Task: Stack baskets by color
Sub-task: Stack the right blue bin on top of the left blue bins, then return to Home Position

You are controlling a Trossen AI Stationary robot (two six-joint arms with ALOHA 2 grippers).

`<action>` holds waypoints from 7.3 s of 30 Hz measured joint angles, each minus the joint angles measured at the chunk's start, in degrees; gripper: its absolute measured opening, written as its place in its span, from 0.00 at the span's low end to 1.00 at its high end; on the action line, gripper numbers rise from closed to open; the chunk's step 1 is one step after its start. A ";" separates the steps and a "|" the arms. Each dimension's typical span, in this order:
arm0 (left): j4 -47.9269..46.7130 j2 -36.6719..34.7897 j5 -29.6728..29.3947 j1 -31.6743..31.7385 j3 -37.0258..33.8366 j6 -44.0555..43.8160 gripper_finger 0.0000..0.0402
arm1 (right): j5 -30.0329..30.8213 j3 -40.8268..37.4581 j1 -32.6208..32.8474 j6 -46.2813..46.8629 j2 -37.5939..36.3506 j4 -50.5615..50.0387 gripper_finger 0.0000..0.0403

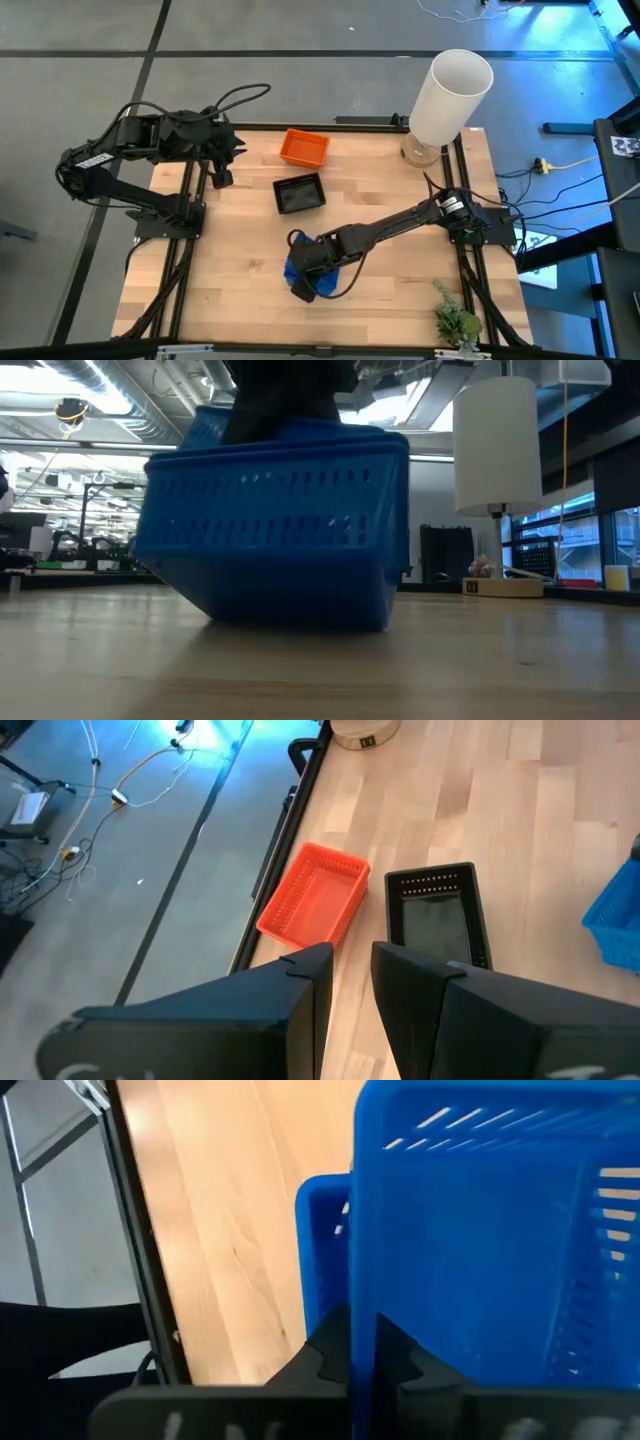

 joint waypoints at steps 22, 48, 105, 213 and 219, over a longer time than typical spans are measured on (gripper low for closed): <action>0.03 0.00 0.00 0.00 0.00 -0.40 0.16 | 7.52 0.11 -0.17 -1.76 -0.42 -12.41 0.00; 0.02 0.00 0.00 0.00 -0.02 -1.97 0.16 | 1.68 10.64 -1.38 -1.80 -0.42 -24.95 0.00; -3.34 0.02 -0.02 0.00 -0.02 -3.15 0.16 | 5.86 8.76 -2.12 -6.30 1.73 -27.83 0.10; 50.46 -59.71 5.93 -16.65 -63.28 -7.61 0.16 | 20.35 -77.25 0.58 -32.64 -124.84 7.28 0.19; 59.37 -59.71 5.95 -16.65 -70.91 -7.45 0.16 | 18.28 -81.93 0.58 -34.64 -124.82 13.30 0.19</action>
